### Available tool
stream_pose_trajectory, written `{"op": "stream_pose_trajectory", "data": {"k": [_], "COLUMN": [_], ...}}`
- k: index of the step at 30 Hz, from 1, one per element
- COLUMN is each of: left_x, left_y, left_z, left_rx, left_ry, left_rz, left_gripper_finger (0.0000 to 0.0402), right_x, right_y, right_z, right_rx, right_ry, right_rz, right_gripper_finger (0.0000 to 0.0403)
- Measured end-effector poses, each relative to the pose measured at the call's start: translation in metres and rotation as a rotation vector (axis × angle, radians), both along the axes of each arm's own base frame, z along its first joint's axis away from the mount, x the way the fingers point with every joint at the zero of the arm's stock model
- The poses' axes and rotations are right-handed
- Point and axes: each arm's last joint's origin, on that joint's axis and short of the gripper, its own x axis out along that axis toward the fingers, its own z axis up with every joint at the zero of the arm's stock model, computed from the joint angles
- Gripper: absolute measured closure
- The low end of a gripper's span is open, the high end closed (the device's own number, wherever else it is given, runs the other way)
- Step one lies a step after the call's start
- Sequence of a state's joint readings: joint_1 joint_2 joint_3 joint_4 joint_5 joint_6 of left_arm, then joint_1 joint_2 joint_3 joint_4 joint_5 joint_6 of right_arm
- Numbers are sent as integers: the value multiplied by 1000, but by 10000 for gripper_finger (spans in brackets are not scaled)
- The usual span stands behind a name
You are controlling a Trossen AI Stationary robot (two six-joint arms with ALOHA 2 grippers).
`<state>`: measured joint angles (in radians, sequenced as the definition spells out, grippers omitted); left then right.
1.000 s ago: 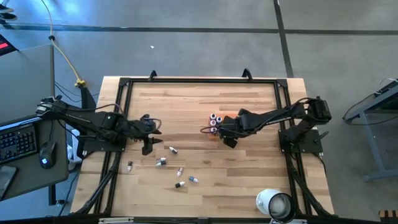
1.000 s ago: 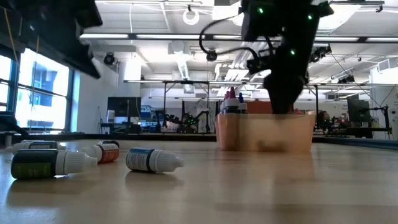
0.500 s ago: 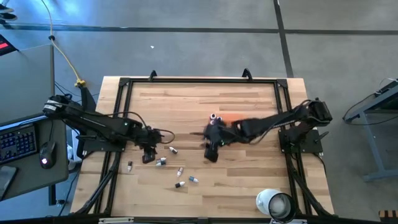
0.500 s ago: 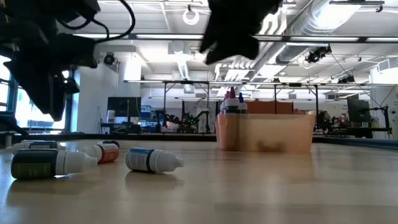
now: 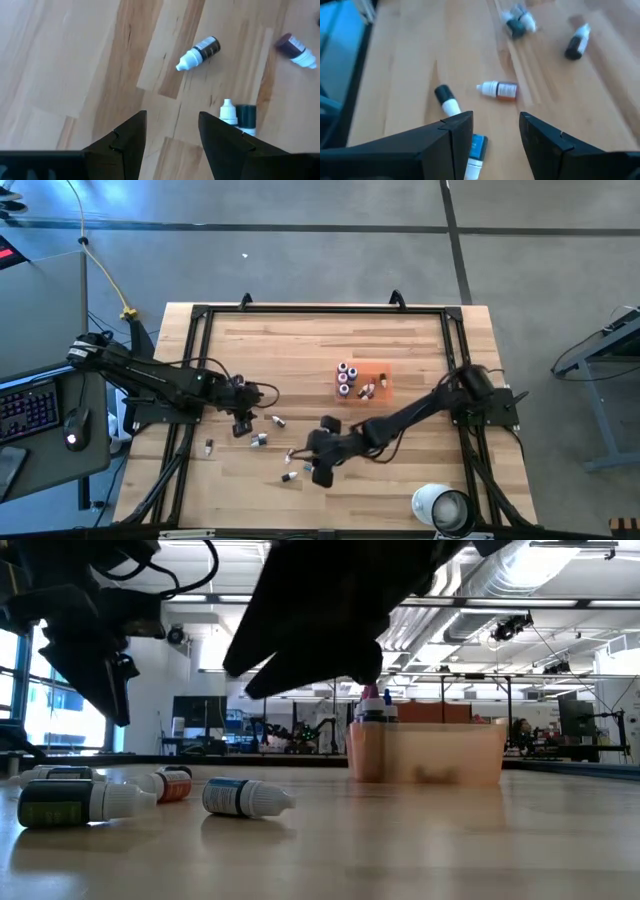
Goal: Pick & Place food coloring
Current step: Put the small blue food coloring bottle into the orange bin
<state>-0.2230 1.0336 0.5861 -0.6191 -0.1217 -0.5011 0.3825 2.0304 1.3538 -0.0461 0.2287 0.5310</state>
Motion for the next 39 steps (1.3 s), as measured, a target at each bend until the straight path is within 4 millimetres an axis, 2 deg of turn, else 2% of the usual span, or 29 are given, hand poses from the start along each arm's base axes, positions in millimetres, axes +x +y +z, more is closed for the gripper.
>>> {"op": "stream_pose_trajectory", "data": {"k": [7, 13, 17, 26, 33, 37, 39], "left_x": [0, 2, 2, 3, 3, 3, 3], "left_y": [-1, -1, -1, -2, -3, -3, -3], "left_z": [1, 2, 2, 3, 3, 3, 3], "left_rx": [-32, -35, -36, -42, -69, -69, -69], "left_ry": [-5, -24, -25, -37, -36, -36, -36], "left_rz": [-15, -16, -17, -18, -34, -33, -34], "left_gripper_finger": [225, 225, 225, 225, 224, 224, 224], "right_x": [13, 19, 19, 15, 9, 13, 13], "right_y": [29, 41, 41, 36, 23, 21, 21], "right_z": [-3, -16, -32, -45, -64, -62, -56], "right_rx": [-44, -83, -98, -152, -118, -104, -98], "right_ry": [136, 205, 255, 306, 316, 283, 267], "right_rz": [-4, -14, -6, -7, 7, 56, 60], "right_gripper_finger": [249, 249, 249, 256, 313, 346, 349]}}
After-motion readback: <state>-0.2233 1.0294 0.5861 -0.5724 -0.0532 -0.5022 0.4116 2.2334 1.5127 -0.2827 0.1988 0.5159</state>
